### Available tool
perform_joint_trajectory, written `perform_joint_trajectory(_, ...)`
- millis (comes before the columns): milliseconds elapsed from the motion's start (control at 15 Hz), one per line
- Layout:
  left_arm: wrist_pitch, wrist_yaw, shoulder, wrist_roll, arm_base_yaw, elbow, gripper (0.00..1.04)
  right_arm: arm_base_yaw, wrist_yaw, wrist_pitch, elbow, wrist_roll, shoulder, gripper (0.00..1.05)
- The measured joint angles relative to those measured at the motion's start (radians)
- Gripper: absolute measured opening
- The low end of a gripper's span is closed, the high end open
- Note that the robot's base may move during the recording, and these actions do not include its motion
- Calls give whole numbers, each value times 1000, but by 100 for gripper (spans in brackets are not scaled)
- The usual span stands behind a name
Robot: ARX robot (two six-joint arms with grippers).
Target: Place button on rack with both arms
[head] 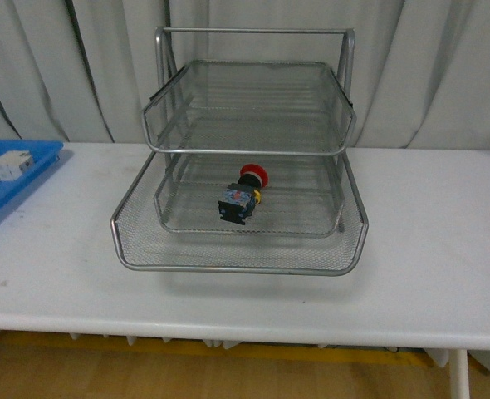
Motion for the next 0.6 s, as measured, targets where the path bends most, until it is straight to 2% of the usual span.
perform_joint_trajectory(67, 0, 0, 0, 0, 0, 0, 98, 46, -10, 19, 121, 60, 193, 98)
perform_joint_trajectory(200, 0, 0, 0, 0, 0, 0, 98, 142, -61, -109, 345, 175, 528, 98)
perform_joint_trajectory(267, 0, 0, 0, 0, 0, 0, 98, 201, -69, -194, 455, 200, 672, 92)
perform_joint_trajectory(400, 0, 0, 0, 0, 0, 0, 98, 301, -114, -362, 627, 216, 840, 64)
perform_joint_trajectory(600, 0, 0, 0, 0, 0, 0, 98, 397, -156, -532, 692, 214, 907, 26)
